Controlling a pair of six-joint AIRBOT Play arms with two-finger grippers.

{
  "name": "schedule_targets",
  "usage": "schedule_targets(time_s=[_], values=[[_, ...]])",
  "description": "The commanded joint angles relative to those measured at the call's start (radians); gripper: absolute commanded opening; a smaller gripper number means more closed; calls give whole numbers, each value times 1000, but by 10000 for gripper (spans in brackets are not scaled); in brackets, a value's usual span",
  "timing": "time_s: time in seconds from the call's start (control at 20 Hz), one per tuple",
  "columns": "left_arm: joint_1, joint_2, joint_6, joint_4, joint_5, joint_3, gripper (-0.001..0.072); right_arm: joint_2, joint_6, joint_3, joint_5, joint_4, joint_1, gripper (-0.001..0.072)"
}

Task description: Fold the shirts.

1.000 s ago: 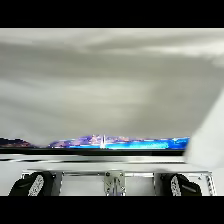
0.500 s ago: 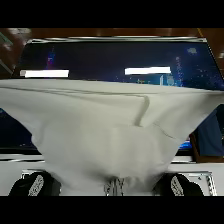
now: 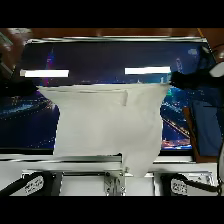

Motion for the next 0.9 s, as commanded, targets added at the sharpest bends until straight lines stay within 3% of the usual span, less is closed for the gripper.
schedule_targets(time_s=[0.0,0.15,0.35,0.6,0.85], values=[[-59,-219,10,-58,270,29,44,-174,6,-8,-488,16,100,64],[-95,-336,8,-58,425,100,45,-252,6,-8,-659,33,108,64],[-110,-435,-63,-79,406,130,45,-297,6,-8,-579,34,109,64],[-103,-459,-42,-101,147,131,45,-285,6,-8,-305,26,99,65],[-57,-442,-69,-88,-223,130,45,-234,8,-8,215,-62,75,65]])
